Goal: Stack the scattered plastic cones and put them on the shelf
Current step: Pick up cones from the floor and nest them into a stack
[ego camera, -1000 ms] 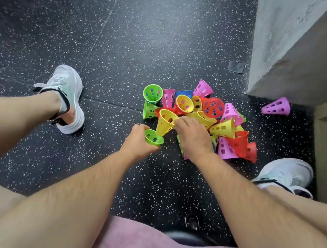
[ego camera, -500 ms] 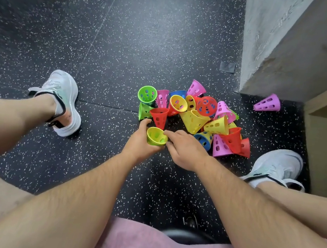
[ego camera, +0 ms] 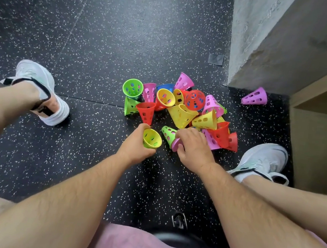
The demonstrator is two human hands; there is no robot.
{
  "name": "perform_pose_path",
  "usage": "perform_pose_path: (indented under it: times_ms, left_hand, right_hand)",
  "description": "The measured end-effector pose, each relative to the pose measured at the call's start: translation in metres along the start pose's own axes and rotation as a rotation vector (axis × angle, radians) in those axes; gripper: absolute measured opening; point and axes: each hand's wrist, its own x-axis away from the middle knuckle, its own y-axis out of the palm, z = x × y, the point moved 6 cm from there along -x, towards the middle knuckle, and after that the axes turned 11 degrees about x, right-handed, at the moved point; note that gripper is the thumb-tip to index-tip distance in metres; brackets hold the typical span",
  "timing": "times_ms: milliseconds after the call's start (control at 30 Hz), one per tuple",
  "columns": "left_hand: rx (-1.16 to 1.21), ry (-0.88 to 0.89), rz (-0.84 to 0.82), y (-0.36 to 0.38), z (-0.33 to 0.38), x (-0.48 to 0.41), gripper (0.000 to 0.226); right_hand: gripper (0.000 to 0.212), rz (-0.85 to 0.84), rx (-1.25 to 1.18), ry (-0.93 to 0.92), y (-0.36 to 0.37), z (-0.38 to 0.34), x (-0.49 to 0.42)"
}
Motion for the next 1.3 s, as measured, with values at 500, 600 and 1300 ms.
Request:
perform_pose_path:
  times_ms: [500, 600, 1300]
  left_hand:
    - [0.077, -0.008, 0.082, -0.011, -0.005, -0.003, 0.078]
    - [0.121, 0.006, 0.099, -0.012, 0.0, -0.006, 0.08]
    - [0.201, 0.208, 0.177, -0.041, 0.069, -0.008, 0.063]
  right_hand:
    - [0.018, 0.147, -0.488, 0.246, -0.017, 0.006, -0.036]
    - [0.017, 0.194, -0.595, 0.31, -0.025, 0.006, -0.04]
    - [0.018, 0.109, -0.61, 0.251, -0.05, -0.023, -0.06]
